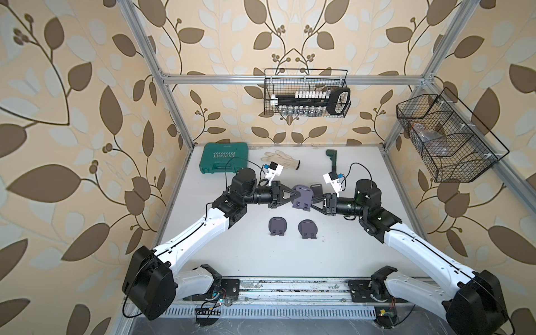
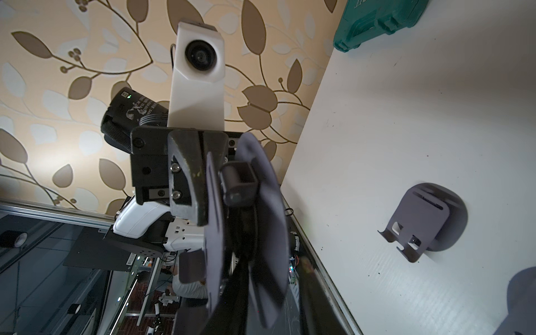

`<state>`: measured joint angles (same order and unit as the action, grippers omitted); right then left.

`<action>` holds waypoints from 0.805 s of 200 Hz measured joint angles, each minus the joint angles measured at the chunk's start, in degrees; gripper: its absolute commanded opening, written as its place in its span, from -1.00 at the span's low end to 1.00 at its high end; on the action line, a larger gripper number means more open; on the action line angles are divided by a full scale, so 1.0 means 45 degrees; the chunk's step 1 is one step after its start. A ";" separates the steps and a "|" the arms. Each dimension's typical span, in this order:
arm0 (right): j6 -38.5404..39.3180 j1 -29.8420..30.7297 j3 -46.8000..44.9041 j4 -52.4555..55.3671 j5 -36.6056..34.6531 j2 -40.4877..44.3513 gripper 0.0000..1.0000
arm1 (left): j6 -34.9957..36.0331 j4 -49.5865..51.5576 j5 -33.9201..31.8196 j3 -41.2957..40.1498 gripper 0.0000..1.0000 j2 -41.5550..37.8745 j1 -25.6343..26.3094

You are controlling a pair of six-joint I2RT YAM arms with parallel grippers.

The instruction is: Open the phone stand

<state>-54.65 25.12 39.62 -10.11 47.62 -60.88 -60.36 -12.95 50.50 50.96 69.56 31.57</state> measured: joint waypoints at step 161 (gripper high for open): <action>-0.0831 -0.0335 0.1200 -0.0199 0.1904 -0.2283 -1.00 | -0.0675 -0.0209 -0.1054 0.0359 -1.00 0.0097 -0.0107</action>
<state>-58.39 23.62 45.01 -11.00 56.18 -71.16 -63.40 -13.89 45.76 52.58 70.00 31.09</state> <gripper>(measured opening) 0.048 0.049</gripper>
